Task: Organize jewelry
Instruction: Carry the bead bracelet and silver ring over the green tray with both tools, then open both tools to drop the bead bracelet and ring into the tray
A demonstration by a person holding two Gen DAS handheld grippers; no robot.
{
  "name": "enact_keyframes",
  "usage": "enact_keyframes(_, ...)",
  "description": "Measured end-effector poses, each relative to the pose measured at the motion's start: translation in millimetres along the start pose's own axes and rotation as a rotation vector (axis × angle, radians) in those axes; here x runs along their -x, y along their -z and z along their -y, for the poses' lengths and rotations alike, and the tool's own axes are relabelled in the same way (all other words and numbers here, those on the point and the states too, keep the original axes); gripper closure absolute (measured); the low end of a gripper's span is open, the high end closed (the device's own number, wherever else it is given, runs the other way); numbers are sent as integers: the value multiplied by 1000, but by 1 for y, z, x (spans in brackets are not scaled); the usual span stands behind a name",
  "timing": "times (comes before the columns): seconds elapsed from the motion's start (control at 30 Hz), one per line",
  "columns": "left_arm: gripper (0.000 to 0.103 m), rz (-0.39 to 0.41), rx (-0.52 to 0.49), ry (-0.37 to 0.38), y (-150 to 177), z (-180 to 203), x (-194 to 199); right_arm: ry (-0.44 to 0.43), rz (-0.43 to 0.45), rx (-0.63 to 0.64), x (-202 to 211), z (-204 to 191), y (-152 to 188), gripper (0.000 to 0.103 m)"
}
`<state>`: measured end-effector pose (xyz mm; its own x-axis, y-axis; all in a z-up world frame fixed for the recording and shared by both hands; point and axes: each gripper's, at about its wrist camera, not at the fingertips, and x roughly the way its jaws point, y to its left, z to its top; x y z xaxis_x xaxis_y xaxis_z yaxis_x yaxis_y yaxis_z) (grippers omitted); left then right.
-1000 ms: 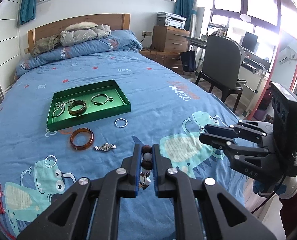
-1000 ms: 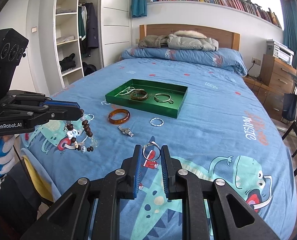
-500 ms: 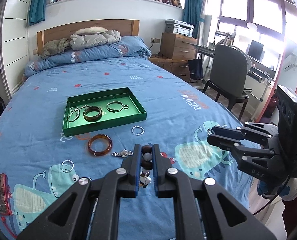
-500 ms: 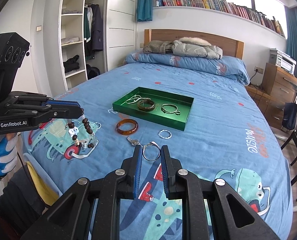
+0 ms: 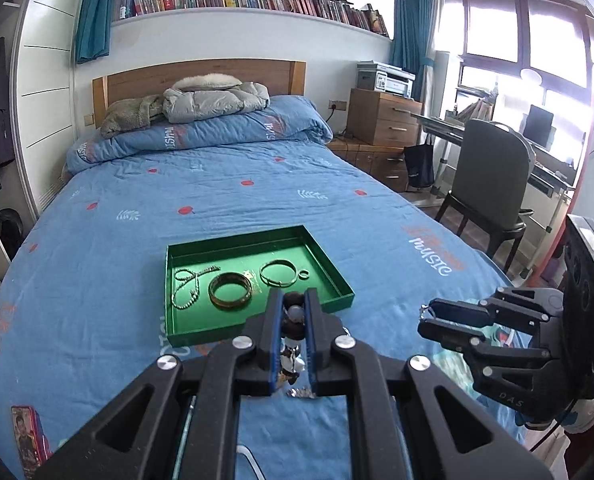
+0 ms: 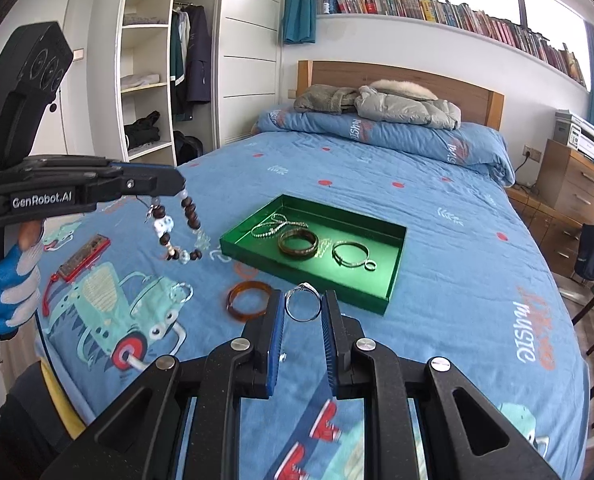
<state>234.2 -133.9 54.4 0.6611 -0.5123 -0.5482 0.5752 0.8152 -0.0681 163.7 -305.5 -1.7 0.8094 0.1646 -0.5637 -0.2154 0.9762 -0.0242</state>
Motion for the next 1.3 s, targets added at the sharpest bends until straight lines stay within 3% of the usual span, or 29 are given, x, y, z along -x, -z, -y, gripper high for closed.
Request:
enact_keyframes(0.27, 94, 12, 27, -50, -55, -49, -66, 22, 2, -51, -70, 32, -36, 84)
enact_keyframes(0.53, 94, -21, 58, -92, -89, -80, -139, 25, -50, -141, -150, 71, -48, 84)
enact_keyframes(0.73, 94, -95, 102, -107, -53, -102, -181, 11, -126, -165, -199, 82, -32, 84)
enact_keyframes(0.97, 94, -268, 145, -155, 18, -126, -221, -9, -217, -197, -231, 85, -8, 84)
enact_keyframes(1.3, 93, -337, 178, -183, 47, -133, -248, 24, -328, -191, -253, 81, 5, 84)
